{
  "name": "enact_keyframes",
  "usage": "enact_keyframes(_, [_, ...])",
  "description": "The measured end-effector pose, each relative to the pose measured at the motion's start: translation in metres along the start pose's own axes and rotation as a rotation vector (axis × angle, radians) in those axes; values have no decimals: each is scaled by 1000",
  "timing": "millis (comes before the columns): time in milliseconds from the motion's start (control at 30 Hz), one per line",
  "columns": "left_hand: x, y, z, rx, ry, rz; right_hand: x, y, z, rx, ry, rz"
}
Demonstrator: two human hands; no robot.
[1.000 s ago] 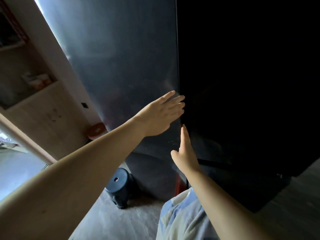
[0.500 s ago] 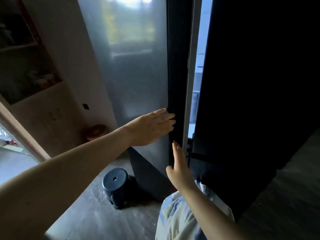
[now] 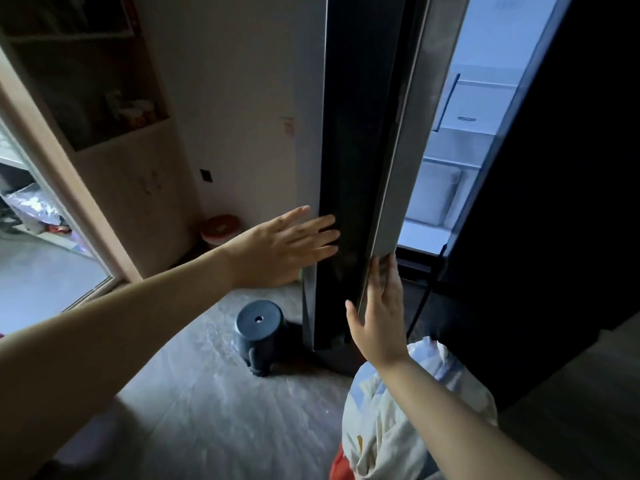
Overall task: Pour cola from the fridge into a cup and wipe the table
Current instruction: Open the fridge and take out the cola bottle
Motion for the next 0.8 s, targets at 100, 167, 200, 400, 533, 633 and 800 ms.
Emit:
enact_keyframes(100, [4, -5, -30, 51, 57, -25, 28, -19, -6, -28, 22, -66])
enact_keyframes(167, [7, -3, -47, 53, 101, -69, 46, -30, -9, -31, 11, -93])
enact_keyframes(200, [8, 0, -53, 34, 113, -96, 54, -34, -10, -38, 2, -83])
enact_keyframes(400, [-14, 1, -77, 23, 107, -264, 96, -45, -17, -85, 79, 171])
enact_keyframes(533, [-12, -26, -99, 161, 238, -328, 81, -66, -15, 45, 13, 151])
enact_keyframes(633, [-11, -39, -118, 214, 326, -371, 66, -100, -15, 307, 9, -10])
enact_keyframes(800, [-12, -51, -143, 331, 492, -444, 83, -118, -10, 466, 133, -43])
Point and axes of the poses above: each hand's wrist, its own z-axis towards the middle knuckle, its own y-axis out of the back of the hand, x = y × z, the point moved 8 cm from there along z, towards the middle knuckle, and after that the axes turned 6 degrees about x, right-handed, at the moved point
